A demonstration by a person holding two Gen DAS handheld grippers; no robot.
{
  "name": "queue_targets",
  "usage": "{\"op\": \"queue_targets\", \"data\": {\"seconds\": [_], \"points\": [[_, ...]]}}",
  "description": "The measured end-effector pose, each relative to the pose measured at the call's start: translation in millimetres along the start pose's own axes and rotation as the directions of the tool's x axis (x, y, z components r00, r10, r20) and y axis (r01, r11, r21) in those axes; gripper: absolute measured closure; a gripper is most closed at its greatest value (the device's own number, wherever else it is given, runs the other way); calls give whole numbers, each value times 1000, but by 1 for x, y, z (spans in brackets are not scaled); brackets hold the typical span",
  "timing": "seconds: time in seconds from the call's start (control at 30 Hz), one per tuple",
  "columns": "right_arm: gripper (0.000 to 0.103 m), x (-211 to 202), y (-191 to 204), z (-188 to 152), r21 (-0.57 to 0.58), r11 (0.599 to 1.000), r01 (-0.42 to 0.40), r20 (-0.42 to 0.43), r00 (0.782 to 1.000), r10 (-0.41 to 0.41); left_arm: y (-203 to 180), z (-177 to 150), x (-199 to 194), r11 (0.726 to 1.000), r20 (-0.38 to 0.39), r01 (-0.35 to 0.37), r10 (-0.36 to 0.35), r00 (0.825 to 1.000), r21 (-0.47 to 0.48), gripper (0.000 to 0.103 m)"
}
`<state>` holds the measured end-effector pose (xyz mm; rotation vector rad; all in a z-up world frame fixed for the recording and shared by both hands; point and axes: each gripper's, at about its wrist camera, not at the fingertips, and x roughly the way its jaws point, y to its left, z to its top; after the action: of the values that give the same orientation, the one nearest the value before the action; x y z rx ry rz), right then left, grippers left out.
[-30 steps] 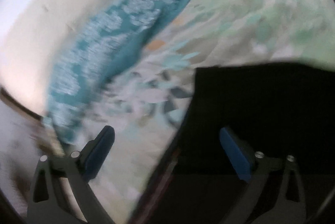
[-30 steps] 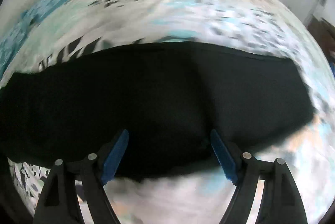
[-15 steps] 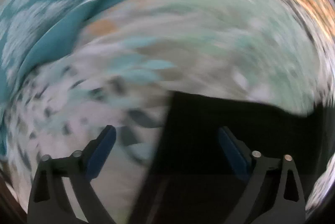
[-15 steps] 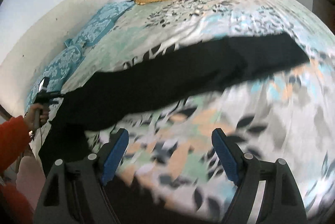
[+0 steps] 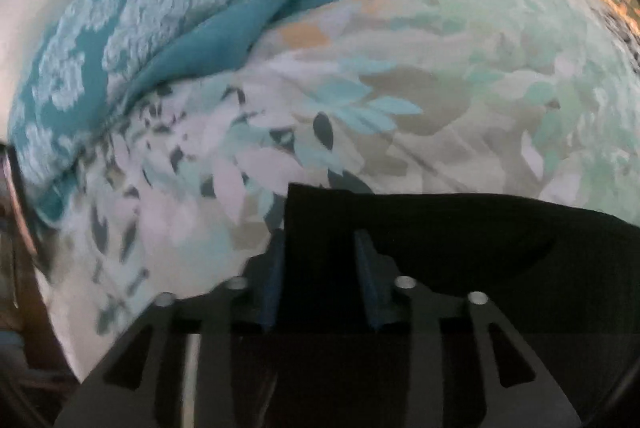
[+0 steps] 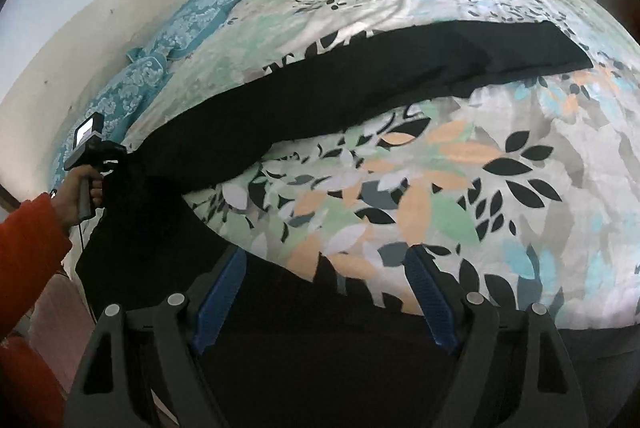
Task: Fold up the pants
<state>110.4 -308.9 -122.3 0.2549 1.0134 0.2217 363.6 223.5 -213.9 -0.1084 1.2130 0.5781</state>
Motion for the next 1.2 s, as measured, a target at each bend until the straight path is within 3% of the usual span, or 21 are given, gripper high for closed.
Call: {"op": "queue_targets", "data": {"seconds": [0.03,0.13,0.2,0.23,0.27,0.33,0.37,0.4,0.43,0.5,0.53,0.6,0.63,0.7,0.77,0.87,0.93,1.0,1.07,1.13,1.2], "points": [[21,-4,-1,1,3,1000,4,8,1000,-4,6,0,-13,1000,19,-10,10,1000,-5,36],[17,-12,-9,-4,48,999,18,2,1000,-19,29,-17,-58,999,128,-38,40,991,-19,21],[17,-13,-14,-19,97,995,4,-30,1000,-1,38,-33,-84,1000,183,21,-23,983,11,16],[17,-10,-14,-28,111,994,-10,-50,999,15,38,-47,-95,995,197,82,-90,976,50,12],[17,-6,-13,-39,119,993,-22,-77,997,31,31,-67,-104,979,197,169,-190,962,117,11],[17,-1,-13,-54,129,992,-18,-111,993,32,8,-88,-106,943,165,235,-277,947,236,7],[17,-1,-18,-63,152,988,-20,-123,992,39,-12,-102,-99,922,150,209,-269,951,326,6],[17,-3,-24,-68,170,985,-19,-122,992,40,-32,-112,-83,911,147,101,-172,974,399,6],[17,-6,-34,-74,189,982,-6,-119,992,29,-41,-116,-64,905,150,8,-79,985,426,3],[17,-22,-66,-85,242,968,65,-100,994,-41,-26,-109,-51,941,122,76,-122,985,331,0],[17,-36,-86,-91,272,955,121,-73,992,-105,-5,-97,-42,972,65,139,-154,986,191,0],[17,-60,-123,-102,337,908,250,-64,968,-243,21,-87,-35,978,-12,208,-208,978,29,0],[17,-70,-142,-107,389,878,280,-60,958,-279,29,-85,-36,977,-25,214,-214,976,-5,1],[17,-95,-188,-120,537,800,267,-7,950,-312,30,-86,-54,980,-5,197,-197,980,32,3],[17,-114,-228,-127,655,715,243,32,937,-348,26,-95,-82,980,50,139,-148,988,145,3],[21,-133,-274,-136,769,611,188,68,926,-371,43,-110,-112,965,95,150,-174,980,216,3],[20,-148,-283,-133,797,560,229,42,902,-429,60,-126,-127,960,98,185,-209,973,211,3],[20,-160,-274,-127,784,569,249,52,887,-459,73,-145,-130,952,86,234,-254,963,197,3],[19,-163,-249,-123,755,626,195,114,901,-419,75,-169,-128,936,57,275,-293,954,221,3],[19,-157,-220,-117,710,684,169,133,921,-366,63,-193,-117,934,-1,234,-242,970,269,3],[18,-143,-178,-110,626,766,148,142,944,-298,59,-206,-96,946,-89,149,-128,988,288,2]]}}
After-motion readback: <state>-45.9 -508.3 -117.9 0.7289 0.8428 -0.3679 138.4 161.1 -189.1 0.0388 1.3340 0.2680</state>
